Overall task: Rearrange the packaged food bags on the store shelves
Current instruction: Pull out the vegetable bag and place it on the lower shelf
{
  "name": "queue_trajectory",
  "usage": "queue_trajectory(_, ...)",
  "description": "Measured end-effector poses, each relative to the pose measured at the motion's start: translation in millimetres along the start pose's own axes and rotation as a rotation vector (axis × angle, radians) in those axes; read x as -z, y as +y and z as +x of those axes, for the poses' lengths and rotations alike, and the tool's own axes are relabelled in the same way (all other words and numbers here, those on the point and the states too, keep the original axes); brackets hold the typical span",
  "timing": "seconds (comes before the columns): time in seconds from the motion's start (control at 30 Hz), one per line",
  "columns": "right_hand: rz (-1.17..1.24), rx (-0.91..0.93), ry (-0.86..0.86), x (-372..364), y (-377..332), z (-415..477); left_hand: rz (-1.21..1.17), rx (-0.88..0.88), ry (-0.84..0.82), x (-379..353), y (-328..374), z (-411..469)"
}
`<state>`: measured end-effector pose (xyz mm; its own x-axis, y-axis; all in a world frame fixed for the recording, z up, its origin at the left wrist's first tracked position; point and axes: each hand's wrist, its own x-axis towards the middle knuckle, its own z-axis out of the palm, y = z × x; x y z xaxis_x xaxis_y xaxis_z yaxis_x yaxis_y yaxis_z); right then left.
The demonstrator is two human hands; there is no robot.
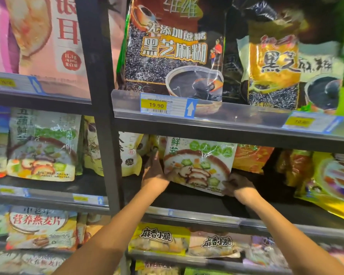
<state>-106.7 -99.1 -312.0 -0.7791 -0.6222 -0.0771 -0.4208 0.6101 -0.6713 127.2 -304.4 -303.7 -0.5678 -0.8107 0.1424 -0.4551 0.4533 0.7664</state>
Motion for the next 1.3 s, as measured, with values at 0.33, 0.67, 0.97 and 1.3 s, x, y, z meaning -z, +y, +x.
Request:
queue_trajectory(0.33,0.214,0.072,-0.010,-10,-6,11,-0.148,0.133,-0.235,-27,-9,32)
queue_trajectory(0.67,0.410,-0.106,0.066,-18,-45,0,-0.096,0.110,-0.208,-30,-13,43)
queue_trajectory(0.97,0.373,-0.154,0.092,-16,-49,-12,-0.132,0.130,-0.182,-21,-2,34)
queue_trajectory(1.3,0.427,-0.214,0.133,7,-39,-45,-0.064,0.101,-0.129,2,22,-7)
